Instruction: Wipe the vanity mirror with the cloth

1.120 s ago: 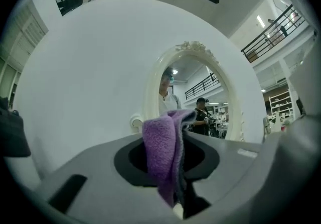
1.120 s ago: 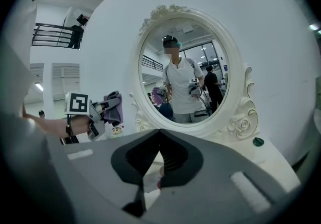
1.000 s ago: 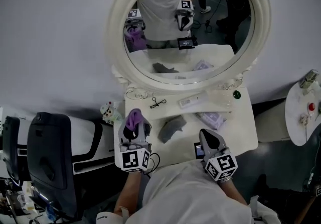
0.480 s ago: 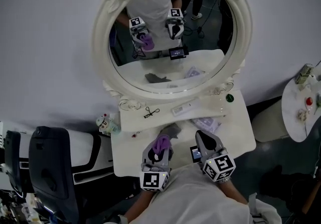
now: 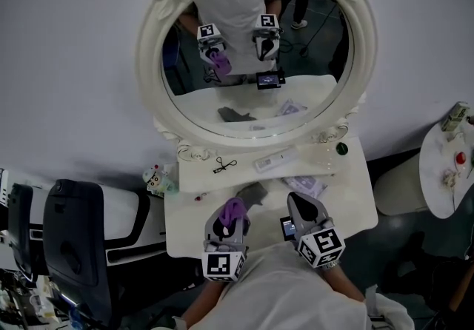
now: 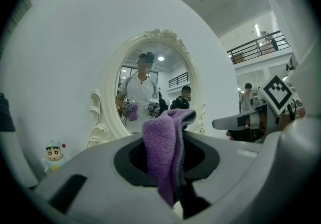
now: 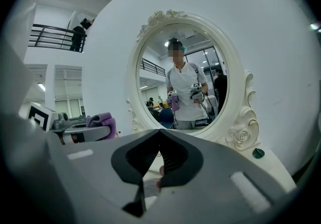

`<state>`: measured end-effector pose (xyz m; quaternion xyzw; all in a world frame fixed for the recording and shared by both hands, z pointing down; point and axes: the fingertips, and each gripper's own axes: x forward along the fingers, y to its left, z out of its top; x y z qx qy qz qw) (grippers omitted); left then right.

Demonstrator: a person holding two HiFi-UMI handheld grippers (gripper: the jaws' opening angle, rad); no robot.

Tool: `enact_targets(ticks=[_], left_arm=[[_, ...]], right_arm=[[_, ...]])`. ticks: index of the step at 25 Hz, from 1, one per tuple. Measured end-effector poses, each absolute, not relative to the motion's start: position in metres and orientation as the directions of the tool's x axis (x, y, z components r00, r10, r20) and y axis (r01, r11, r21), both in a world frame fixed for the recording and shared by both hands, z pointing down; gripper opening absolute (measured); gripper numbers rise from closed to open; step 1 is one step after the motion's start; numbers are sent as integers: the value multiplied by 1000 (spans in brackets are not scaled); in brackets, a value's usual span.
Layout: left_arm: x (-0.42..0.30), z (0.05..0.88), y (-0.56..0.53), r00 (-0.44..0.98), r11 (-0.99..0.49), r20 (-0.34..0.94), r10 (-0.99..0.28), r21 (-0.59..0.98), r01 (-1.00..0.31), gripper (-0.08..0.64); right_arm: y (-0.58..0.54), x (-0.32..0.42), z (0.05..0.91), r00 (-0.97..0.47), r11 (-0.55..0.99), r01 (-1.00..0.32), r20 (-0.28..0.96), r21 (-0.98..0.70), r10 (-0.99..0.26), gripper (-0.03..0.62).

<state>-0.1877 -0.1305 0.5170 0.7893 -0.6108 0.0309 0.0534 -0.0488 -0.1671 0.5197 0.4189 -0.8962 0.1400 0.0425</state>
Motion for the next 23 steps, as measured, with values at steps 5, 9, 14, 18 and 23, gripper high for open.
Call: enact_targets(ticks=[5,9,14,18,23], left_arm=[[-173,521,-130,280,-277,121,-952,41,-960,97],[-167,524,-128,294,-293,133,-947,29,-956,97],[-165,522,-130,280,-278,131,-951,32,-960,97],[-167,526,-128,280,-277,138,-950,38,-960,97],[-166,524,-125,290,-288,133,-948,36,-957,97]], right_arm=[[-167,-47,522,-653,616,-757,199,-219,-731,7],[-166,-45,521,-651,614,-758,196,-219,-733,7],[-165,-38,521,-637,601,-769,193,-219,-746,6],[-163,-37,520,-633,597,-773,193,-215,-749,6],[-157,-39,520,-632,597,-773,194,-213,-750,7]])
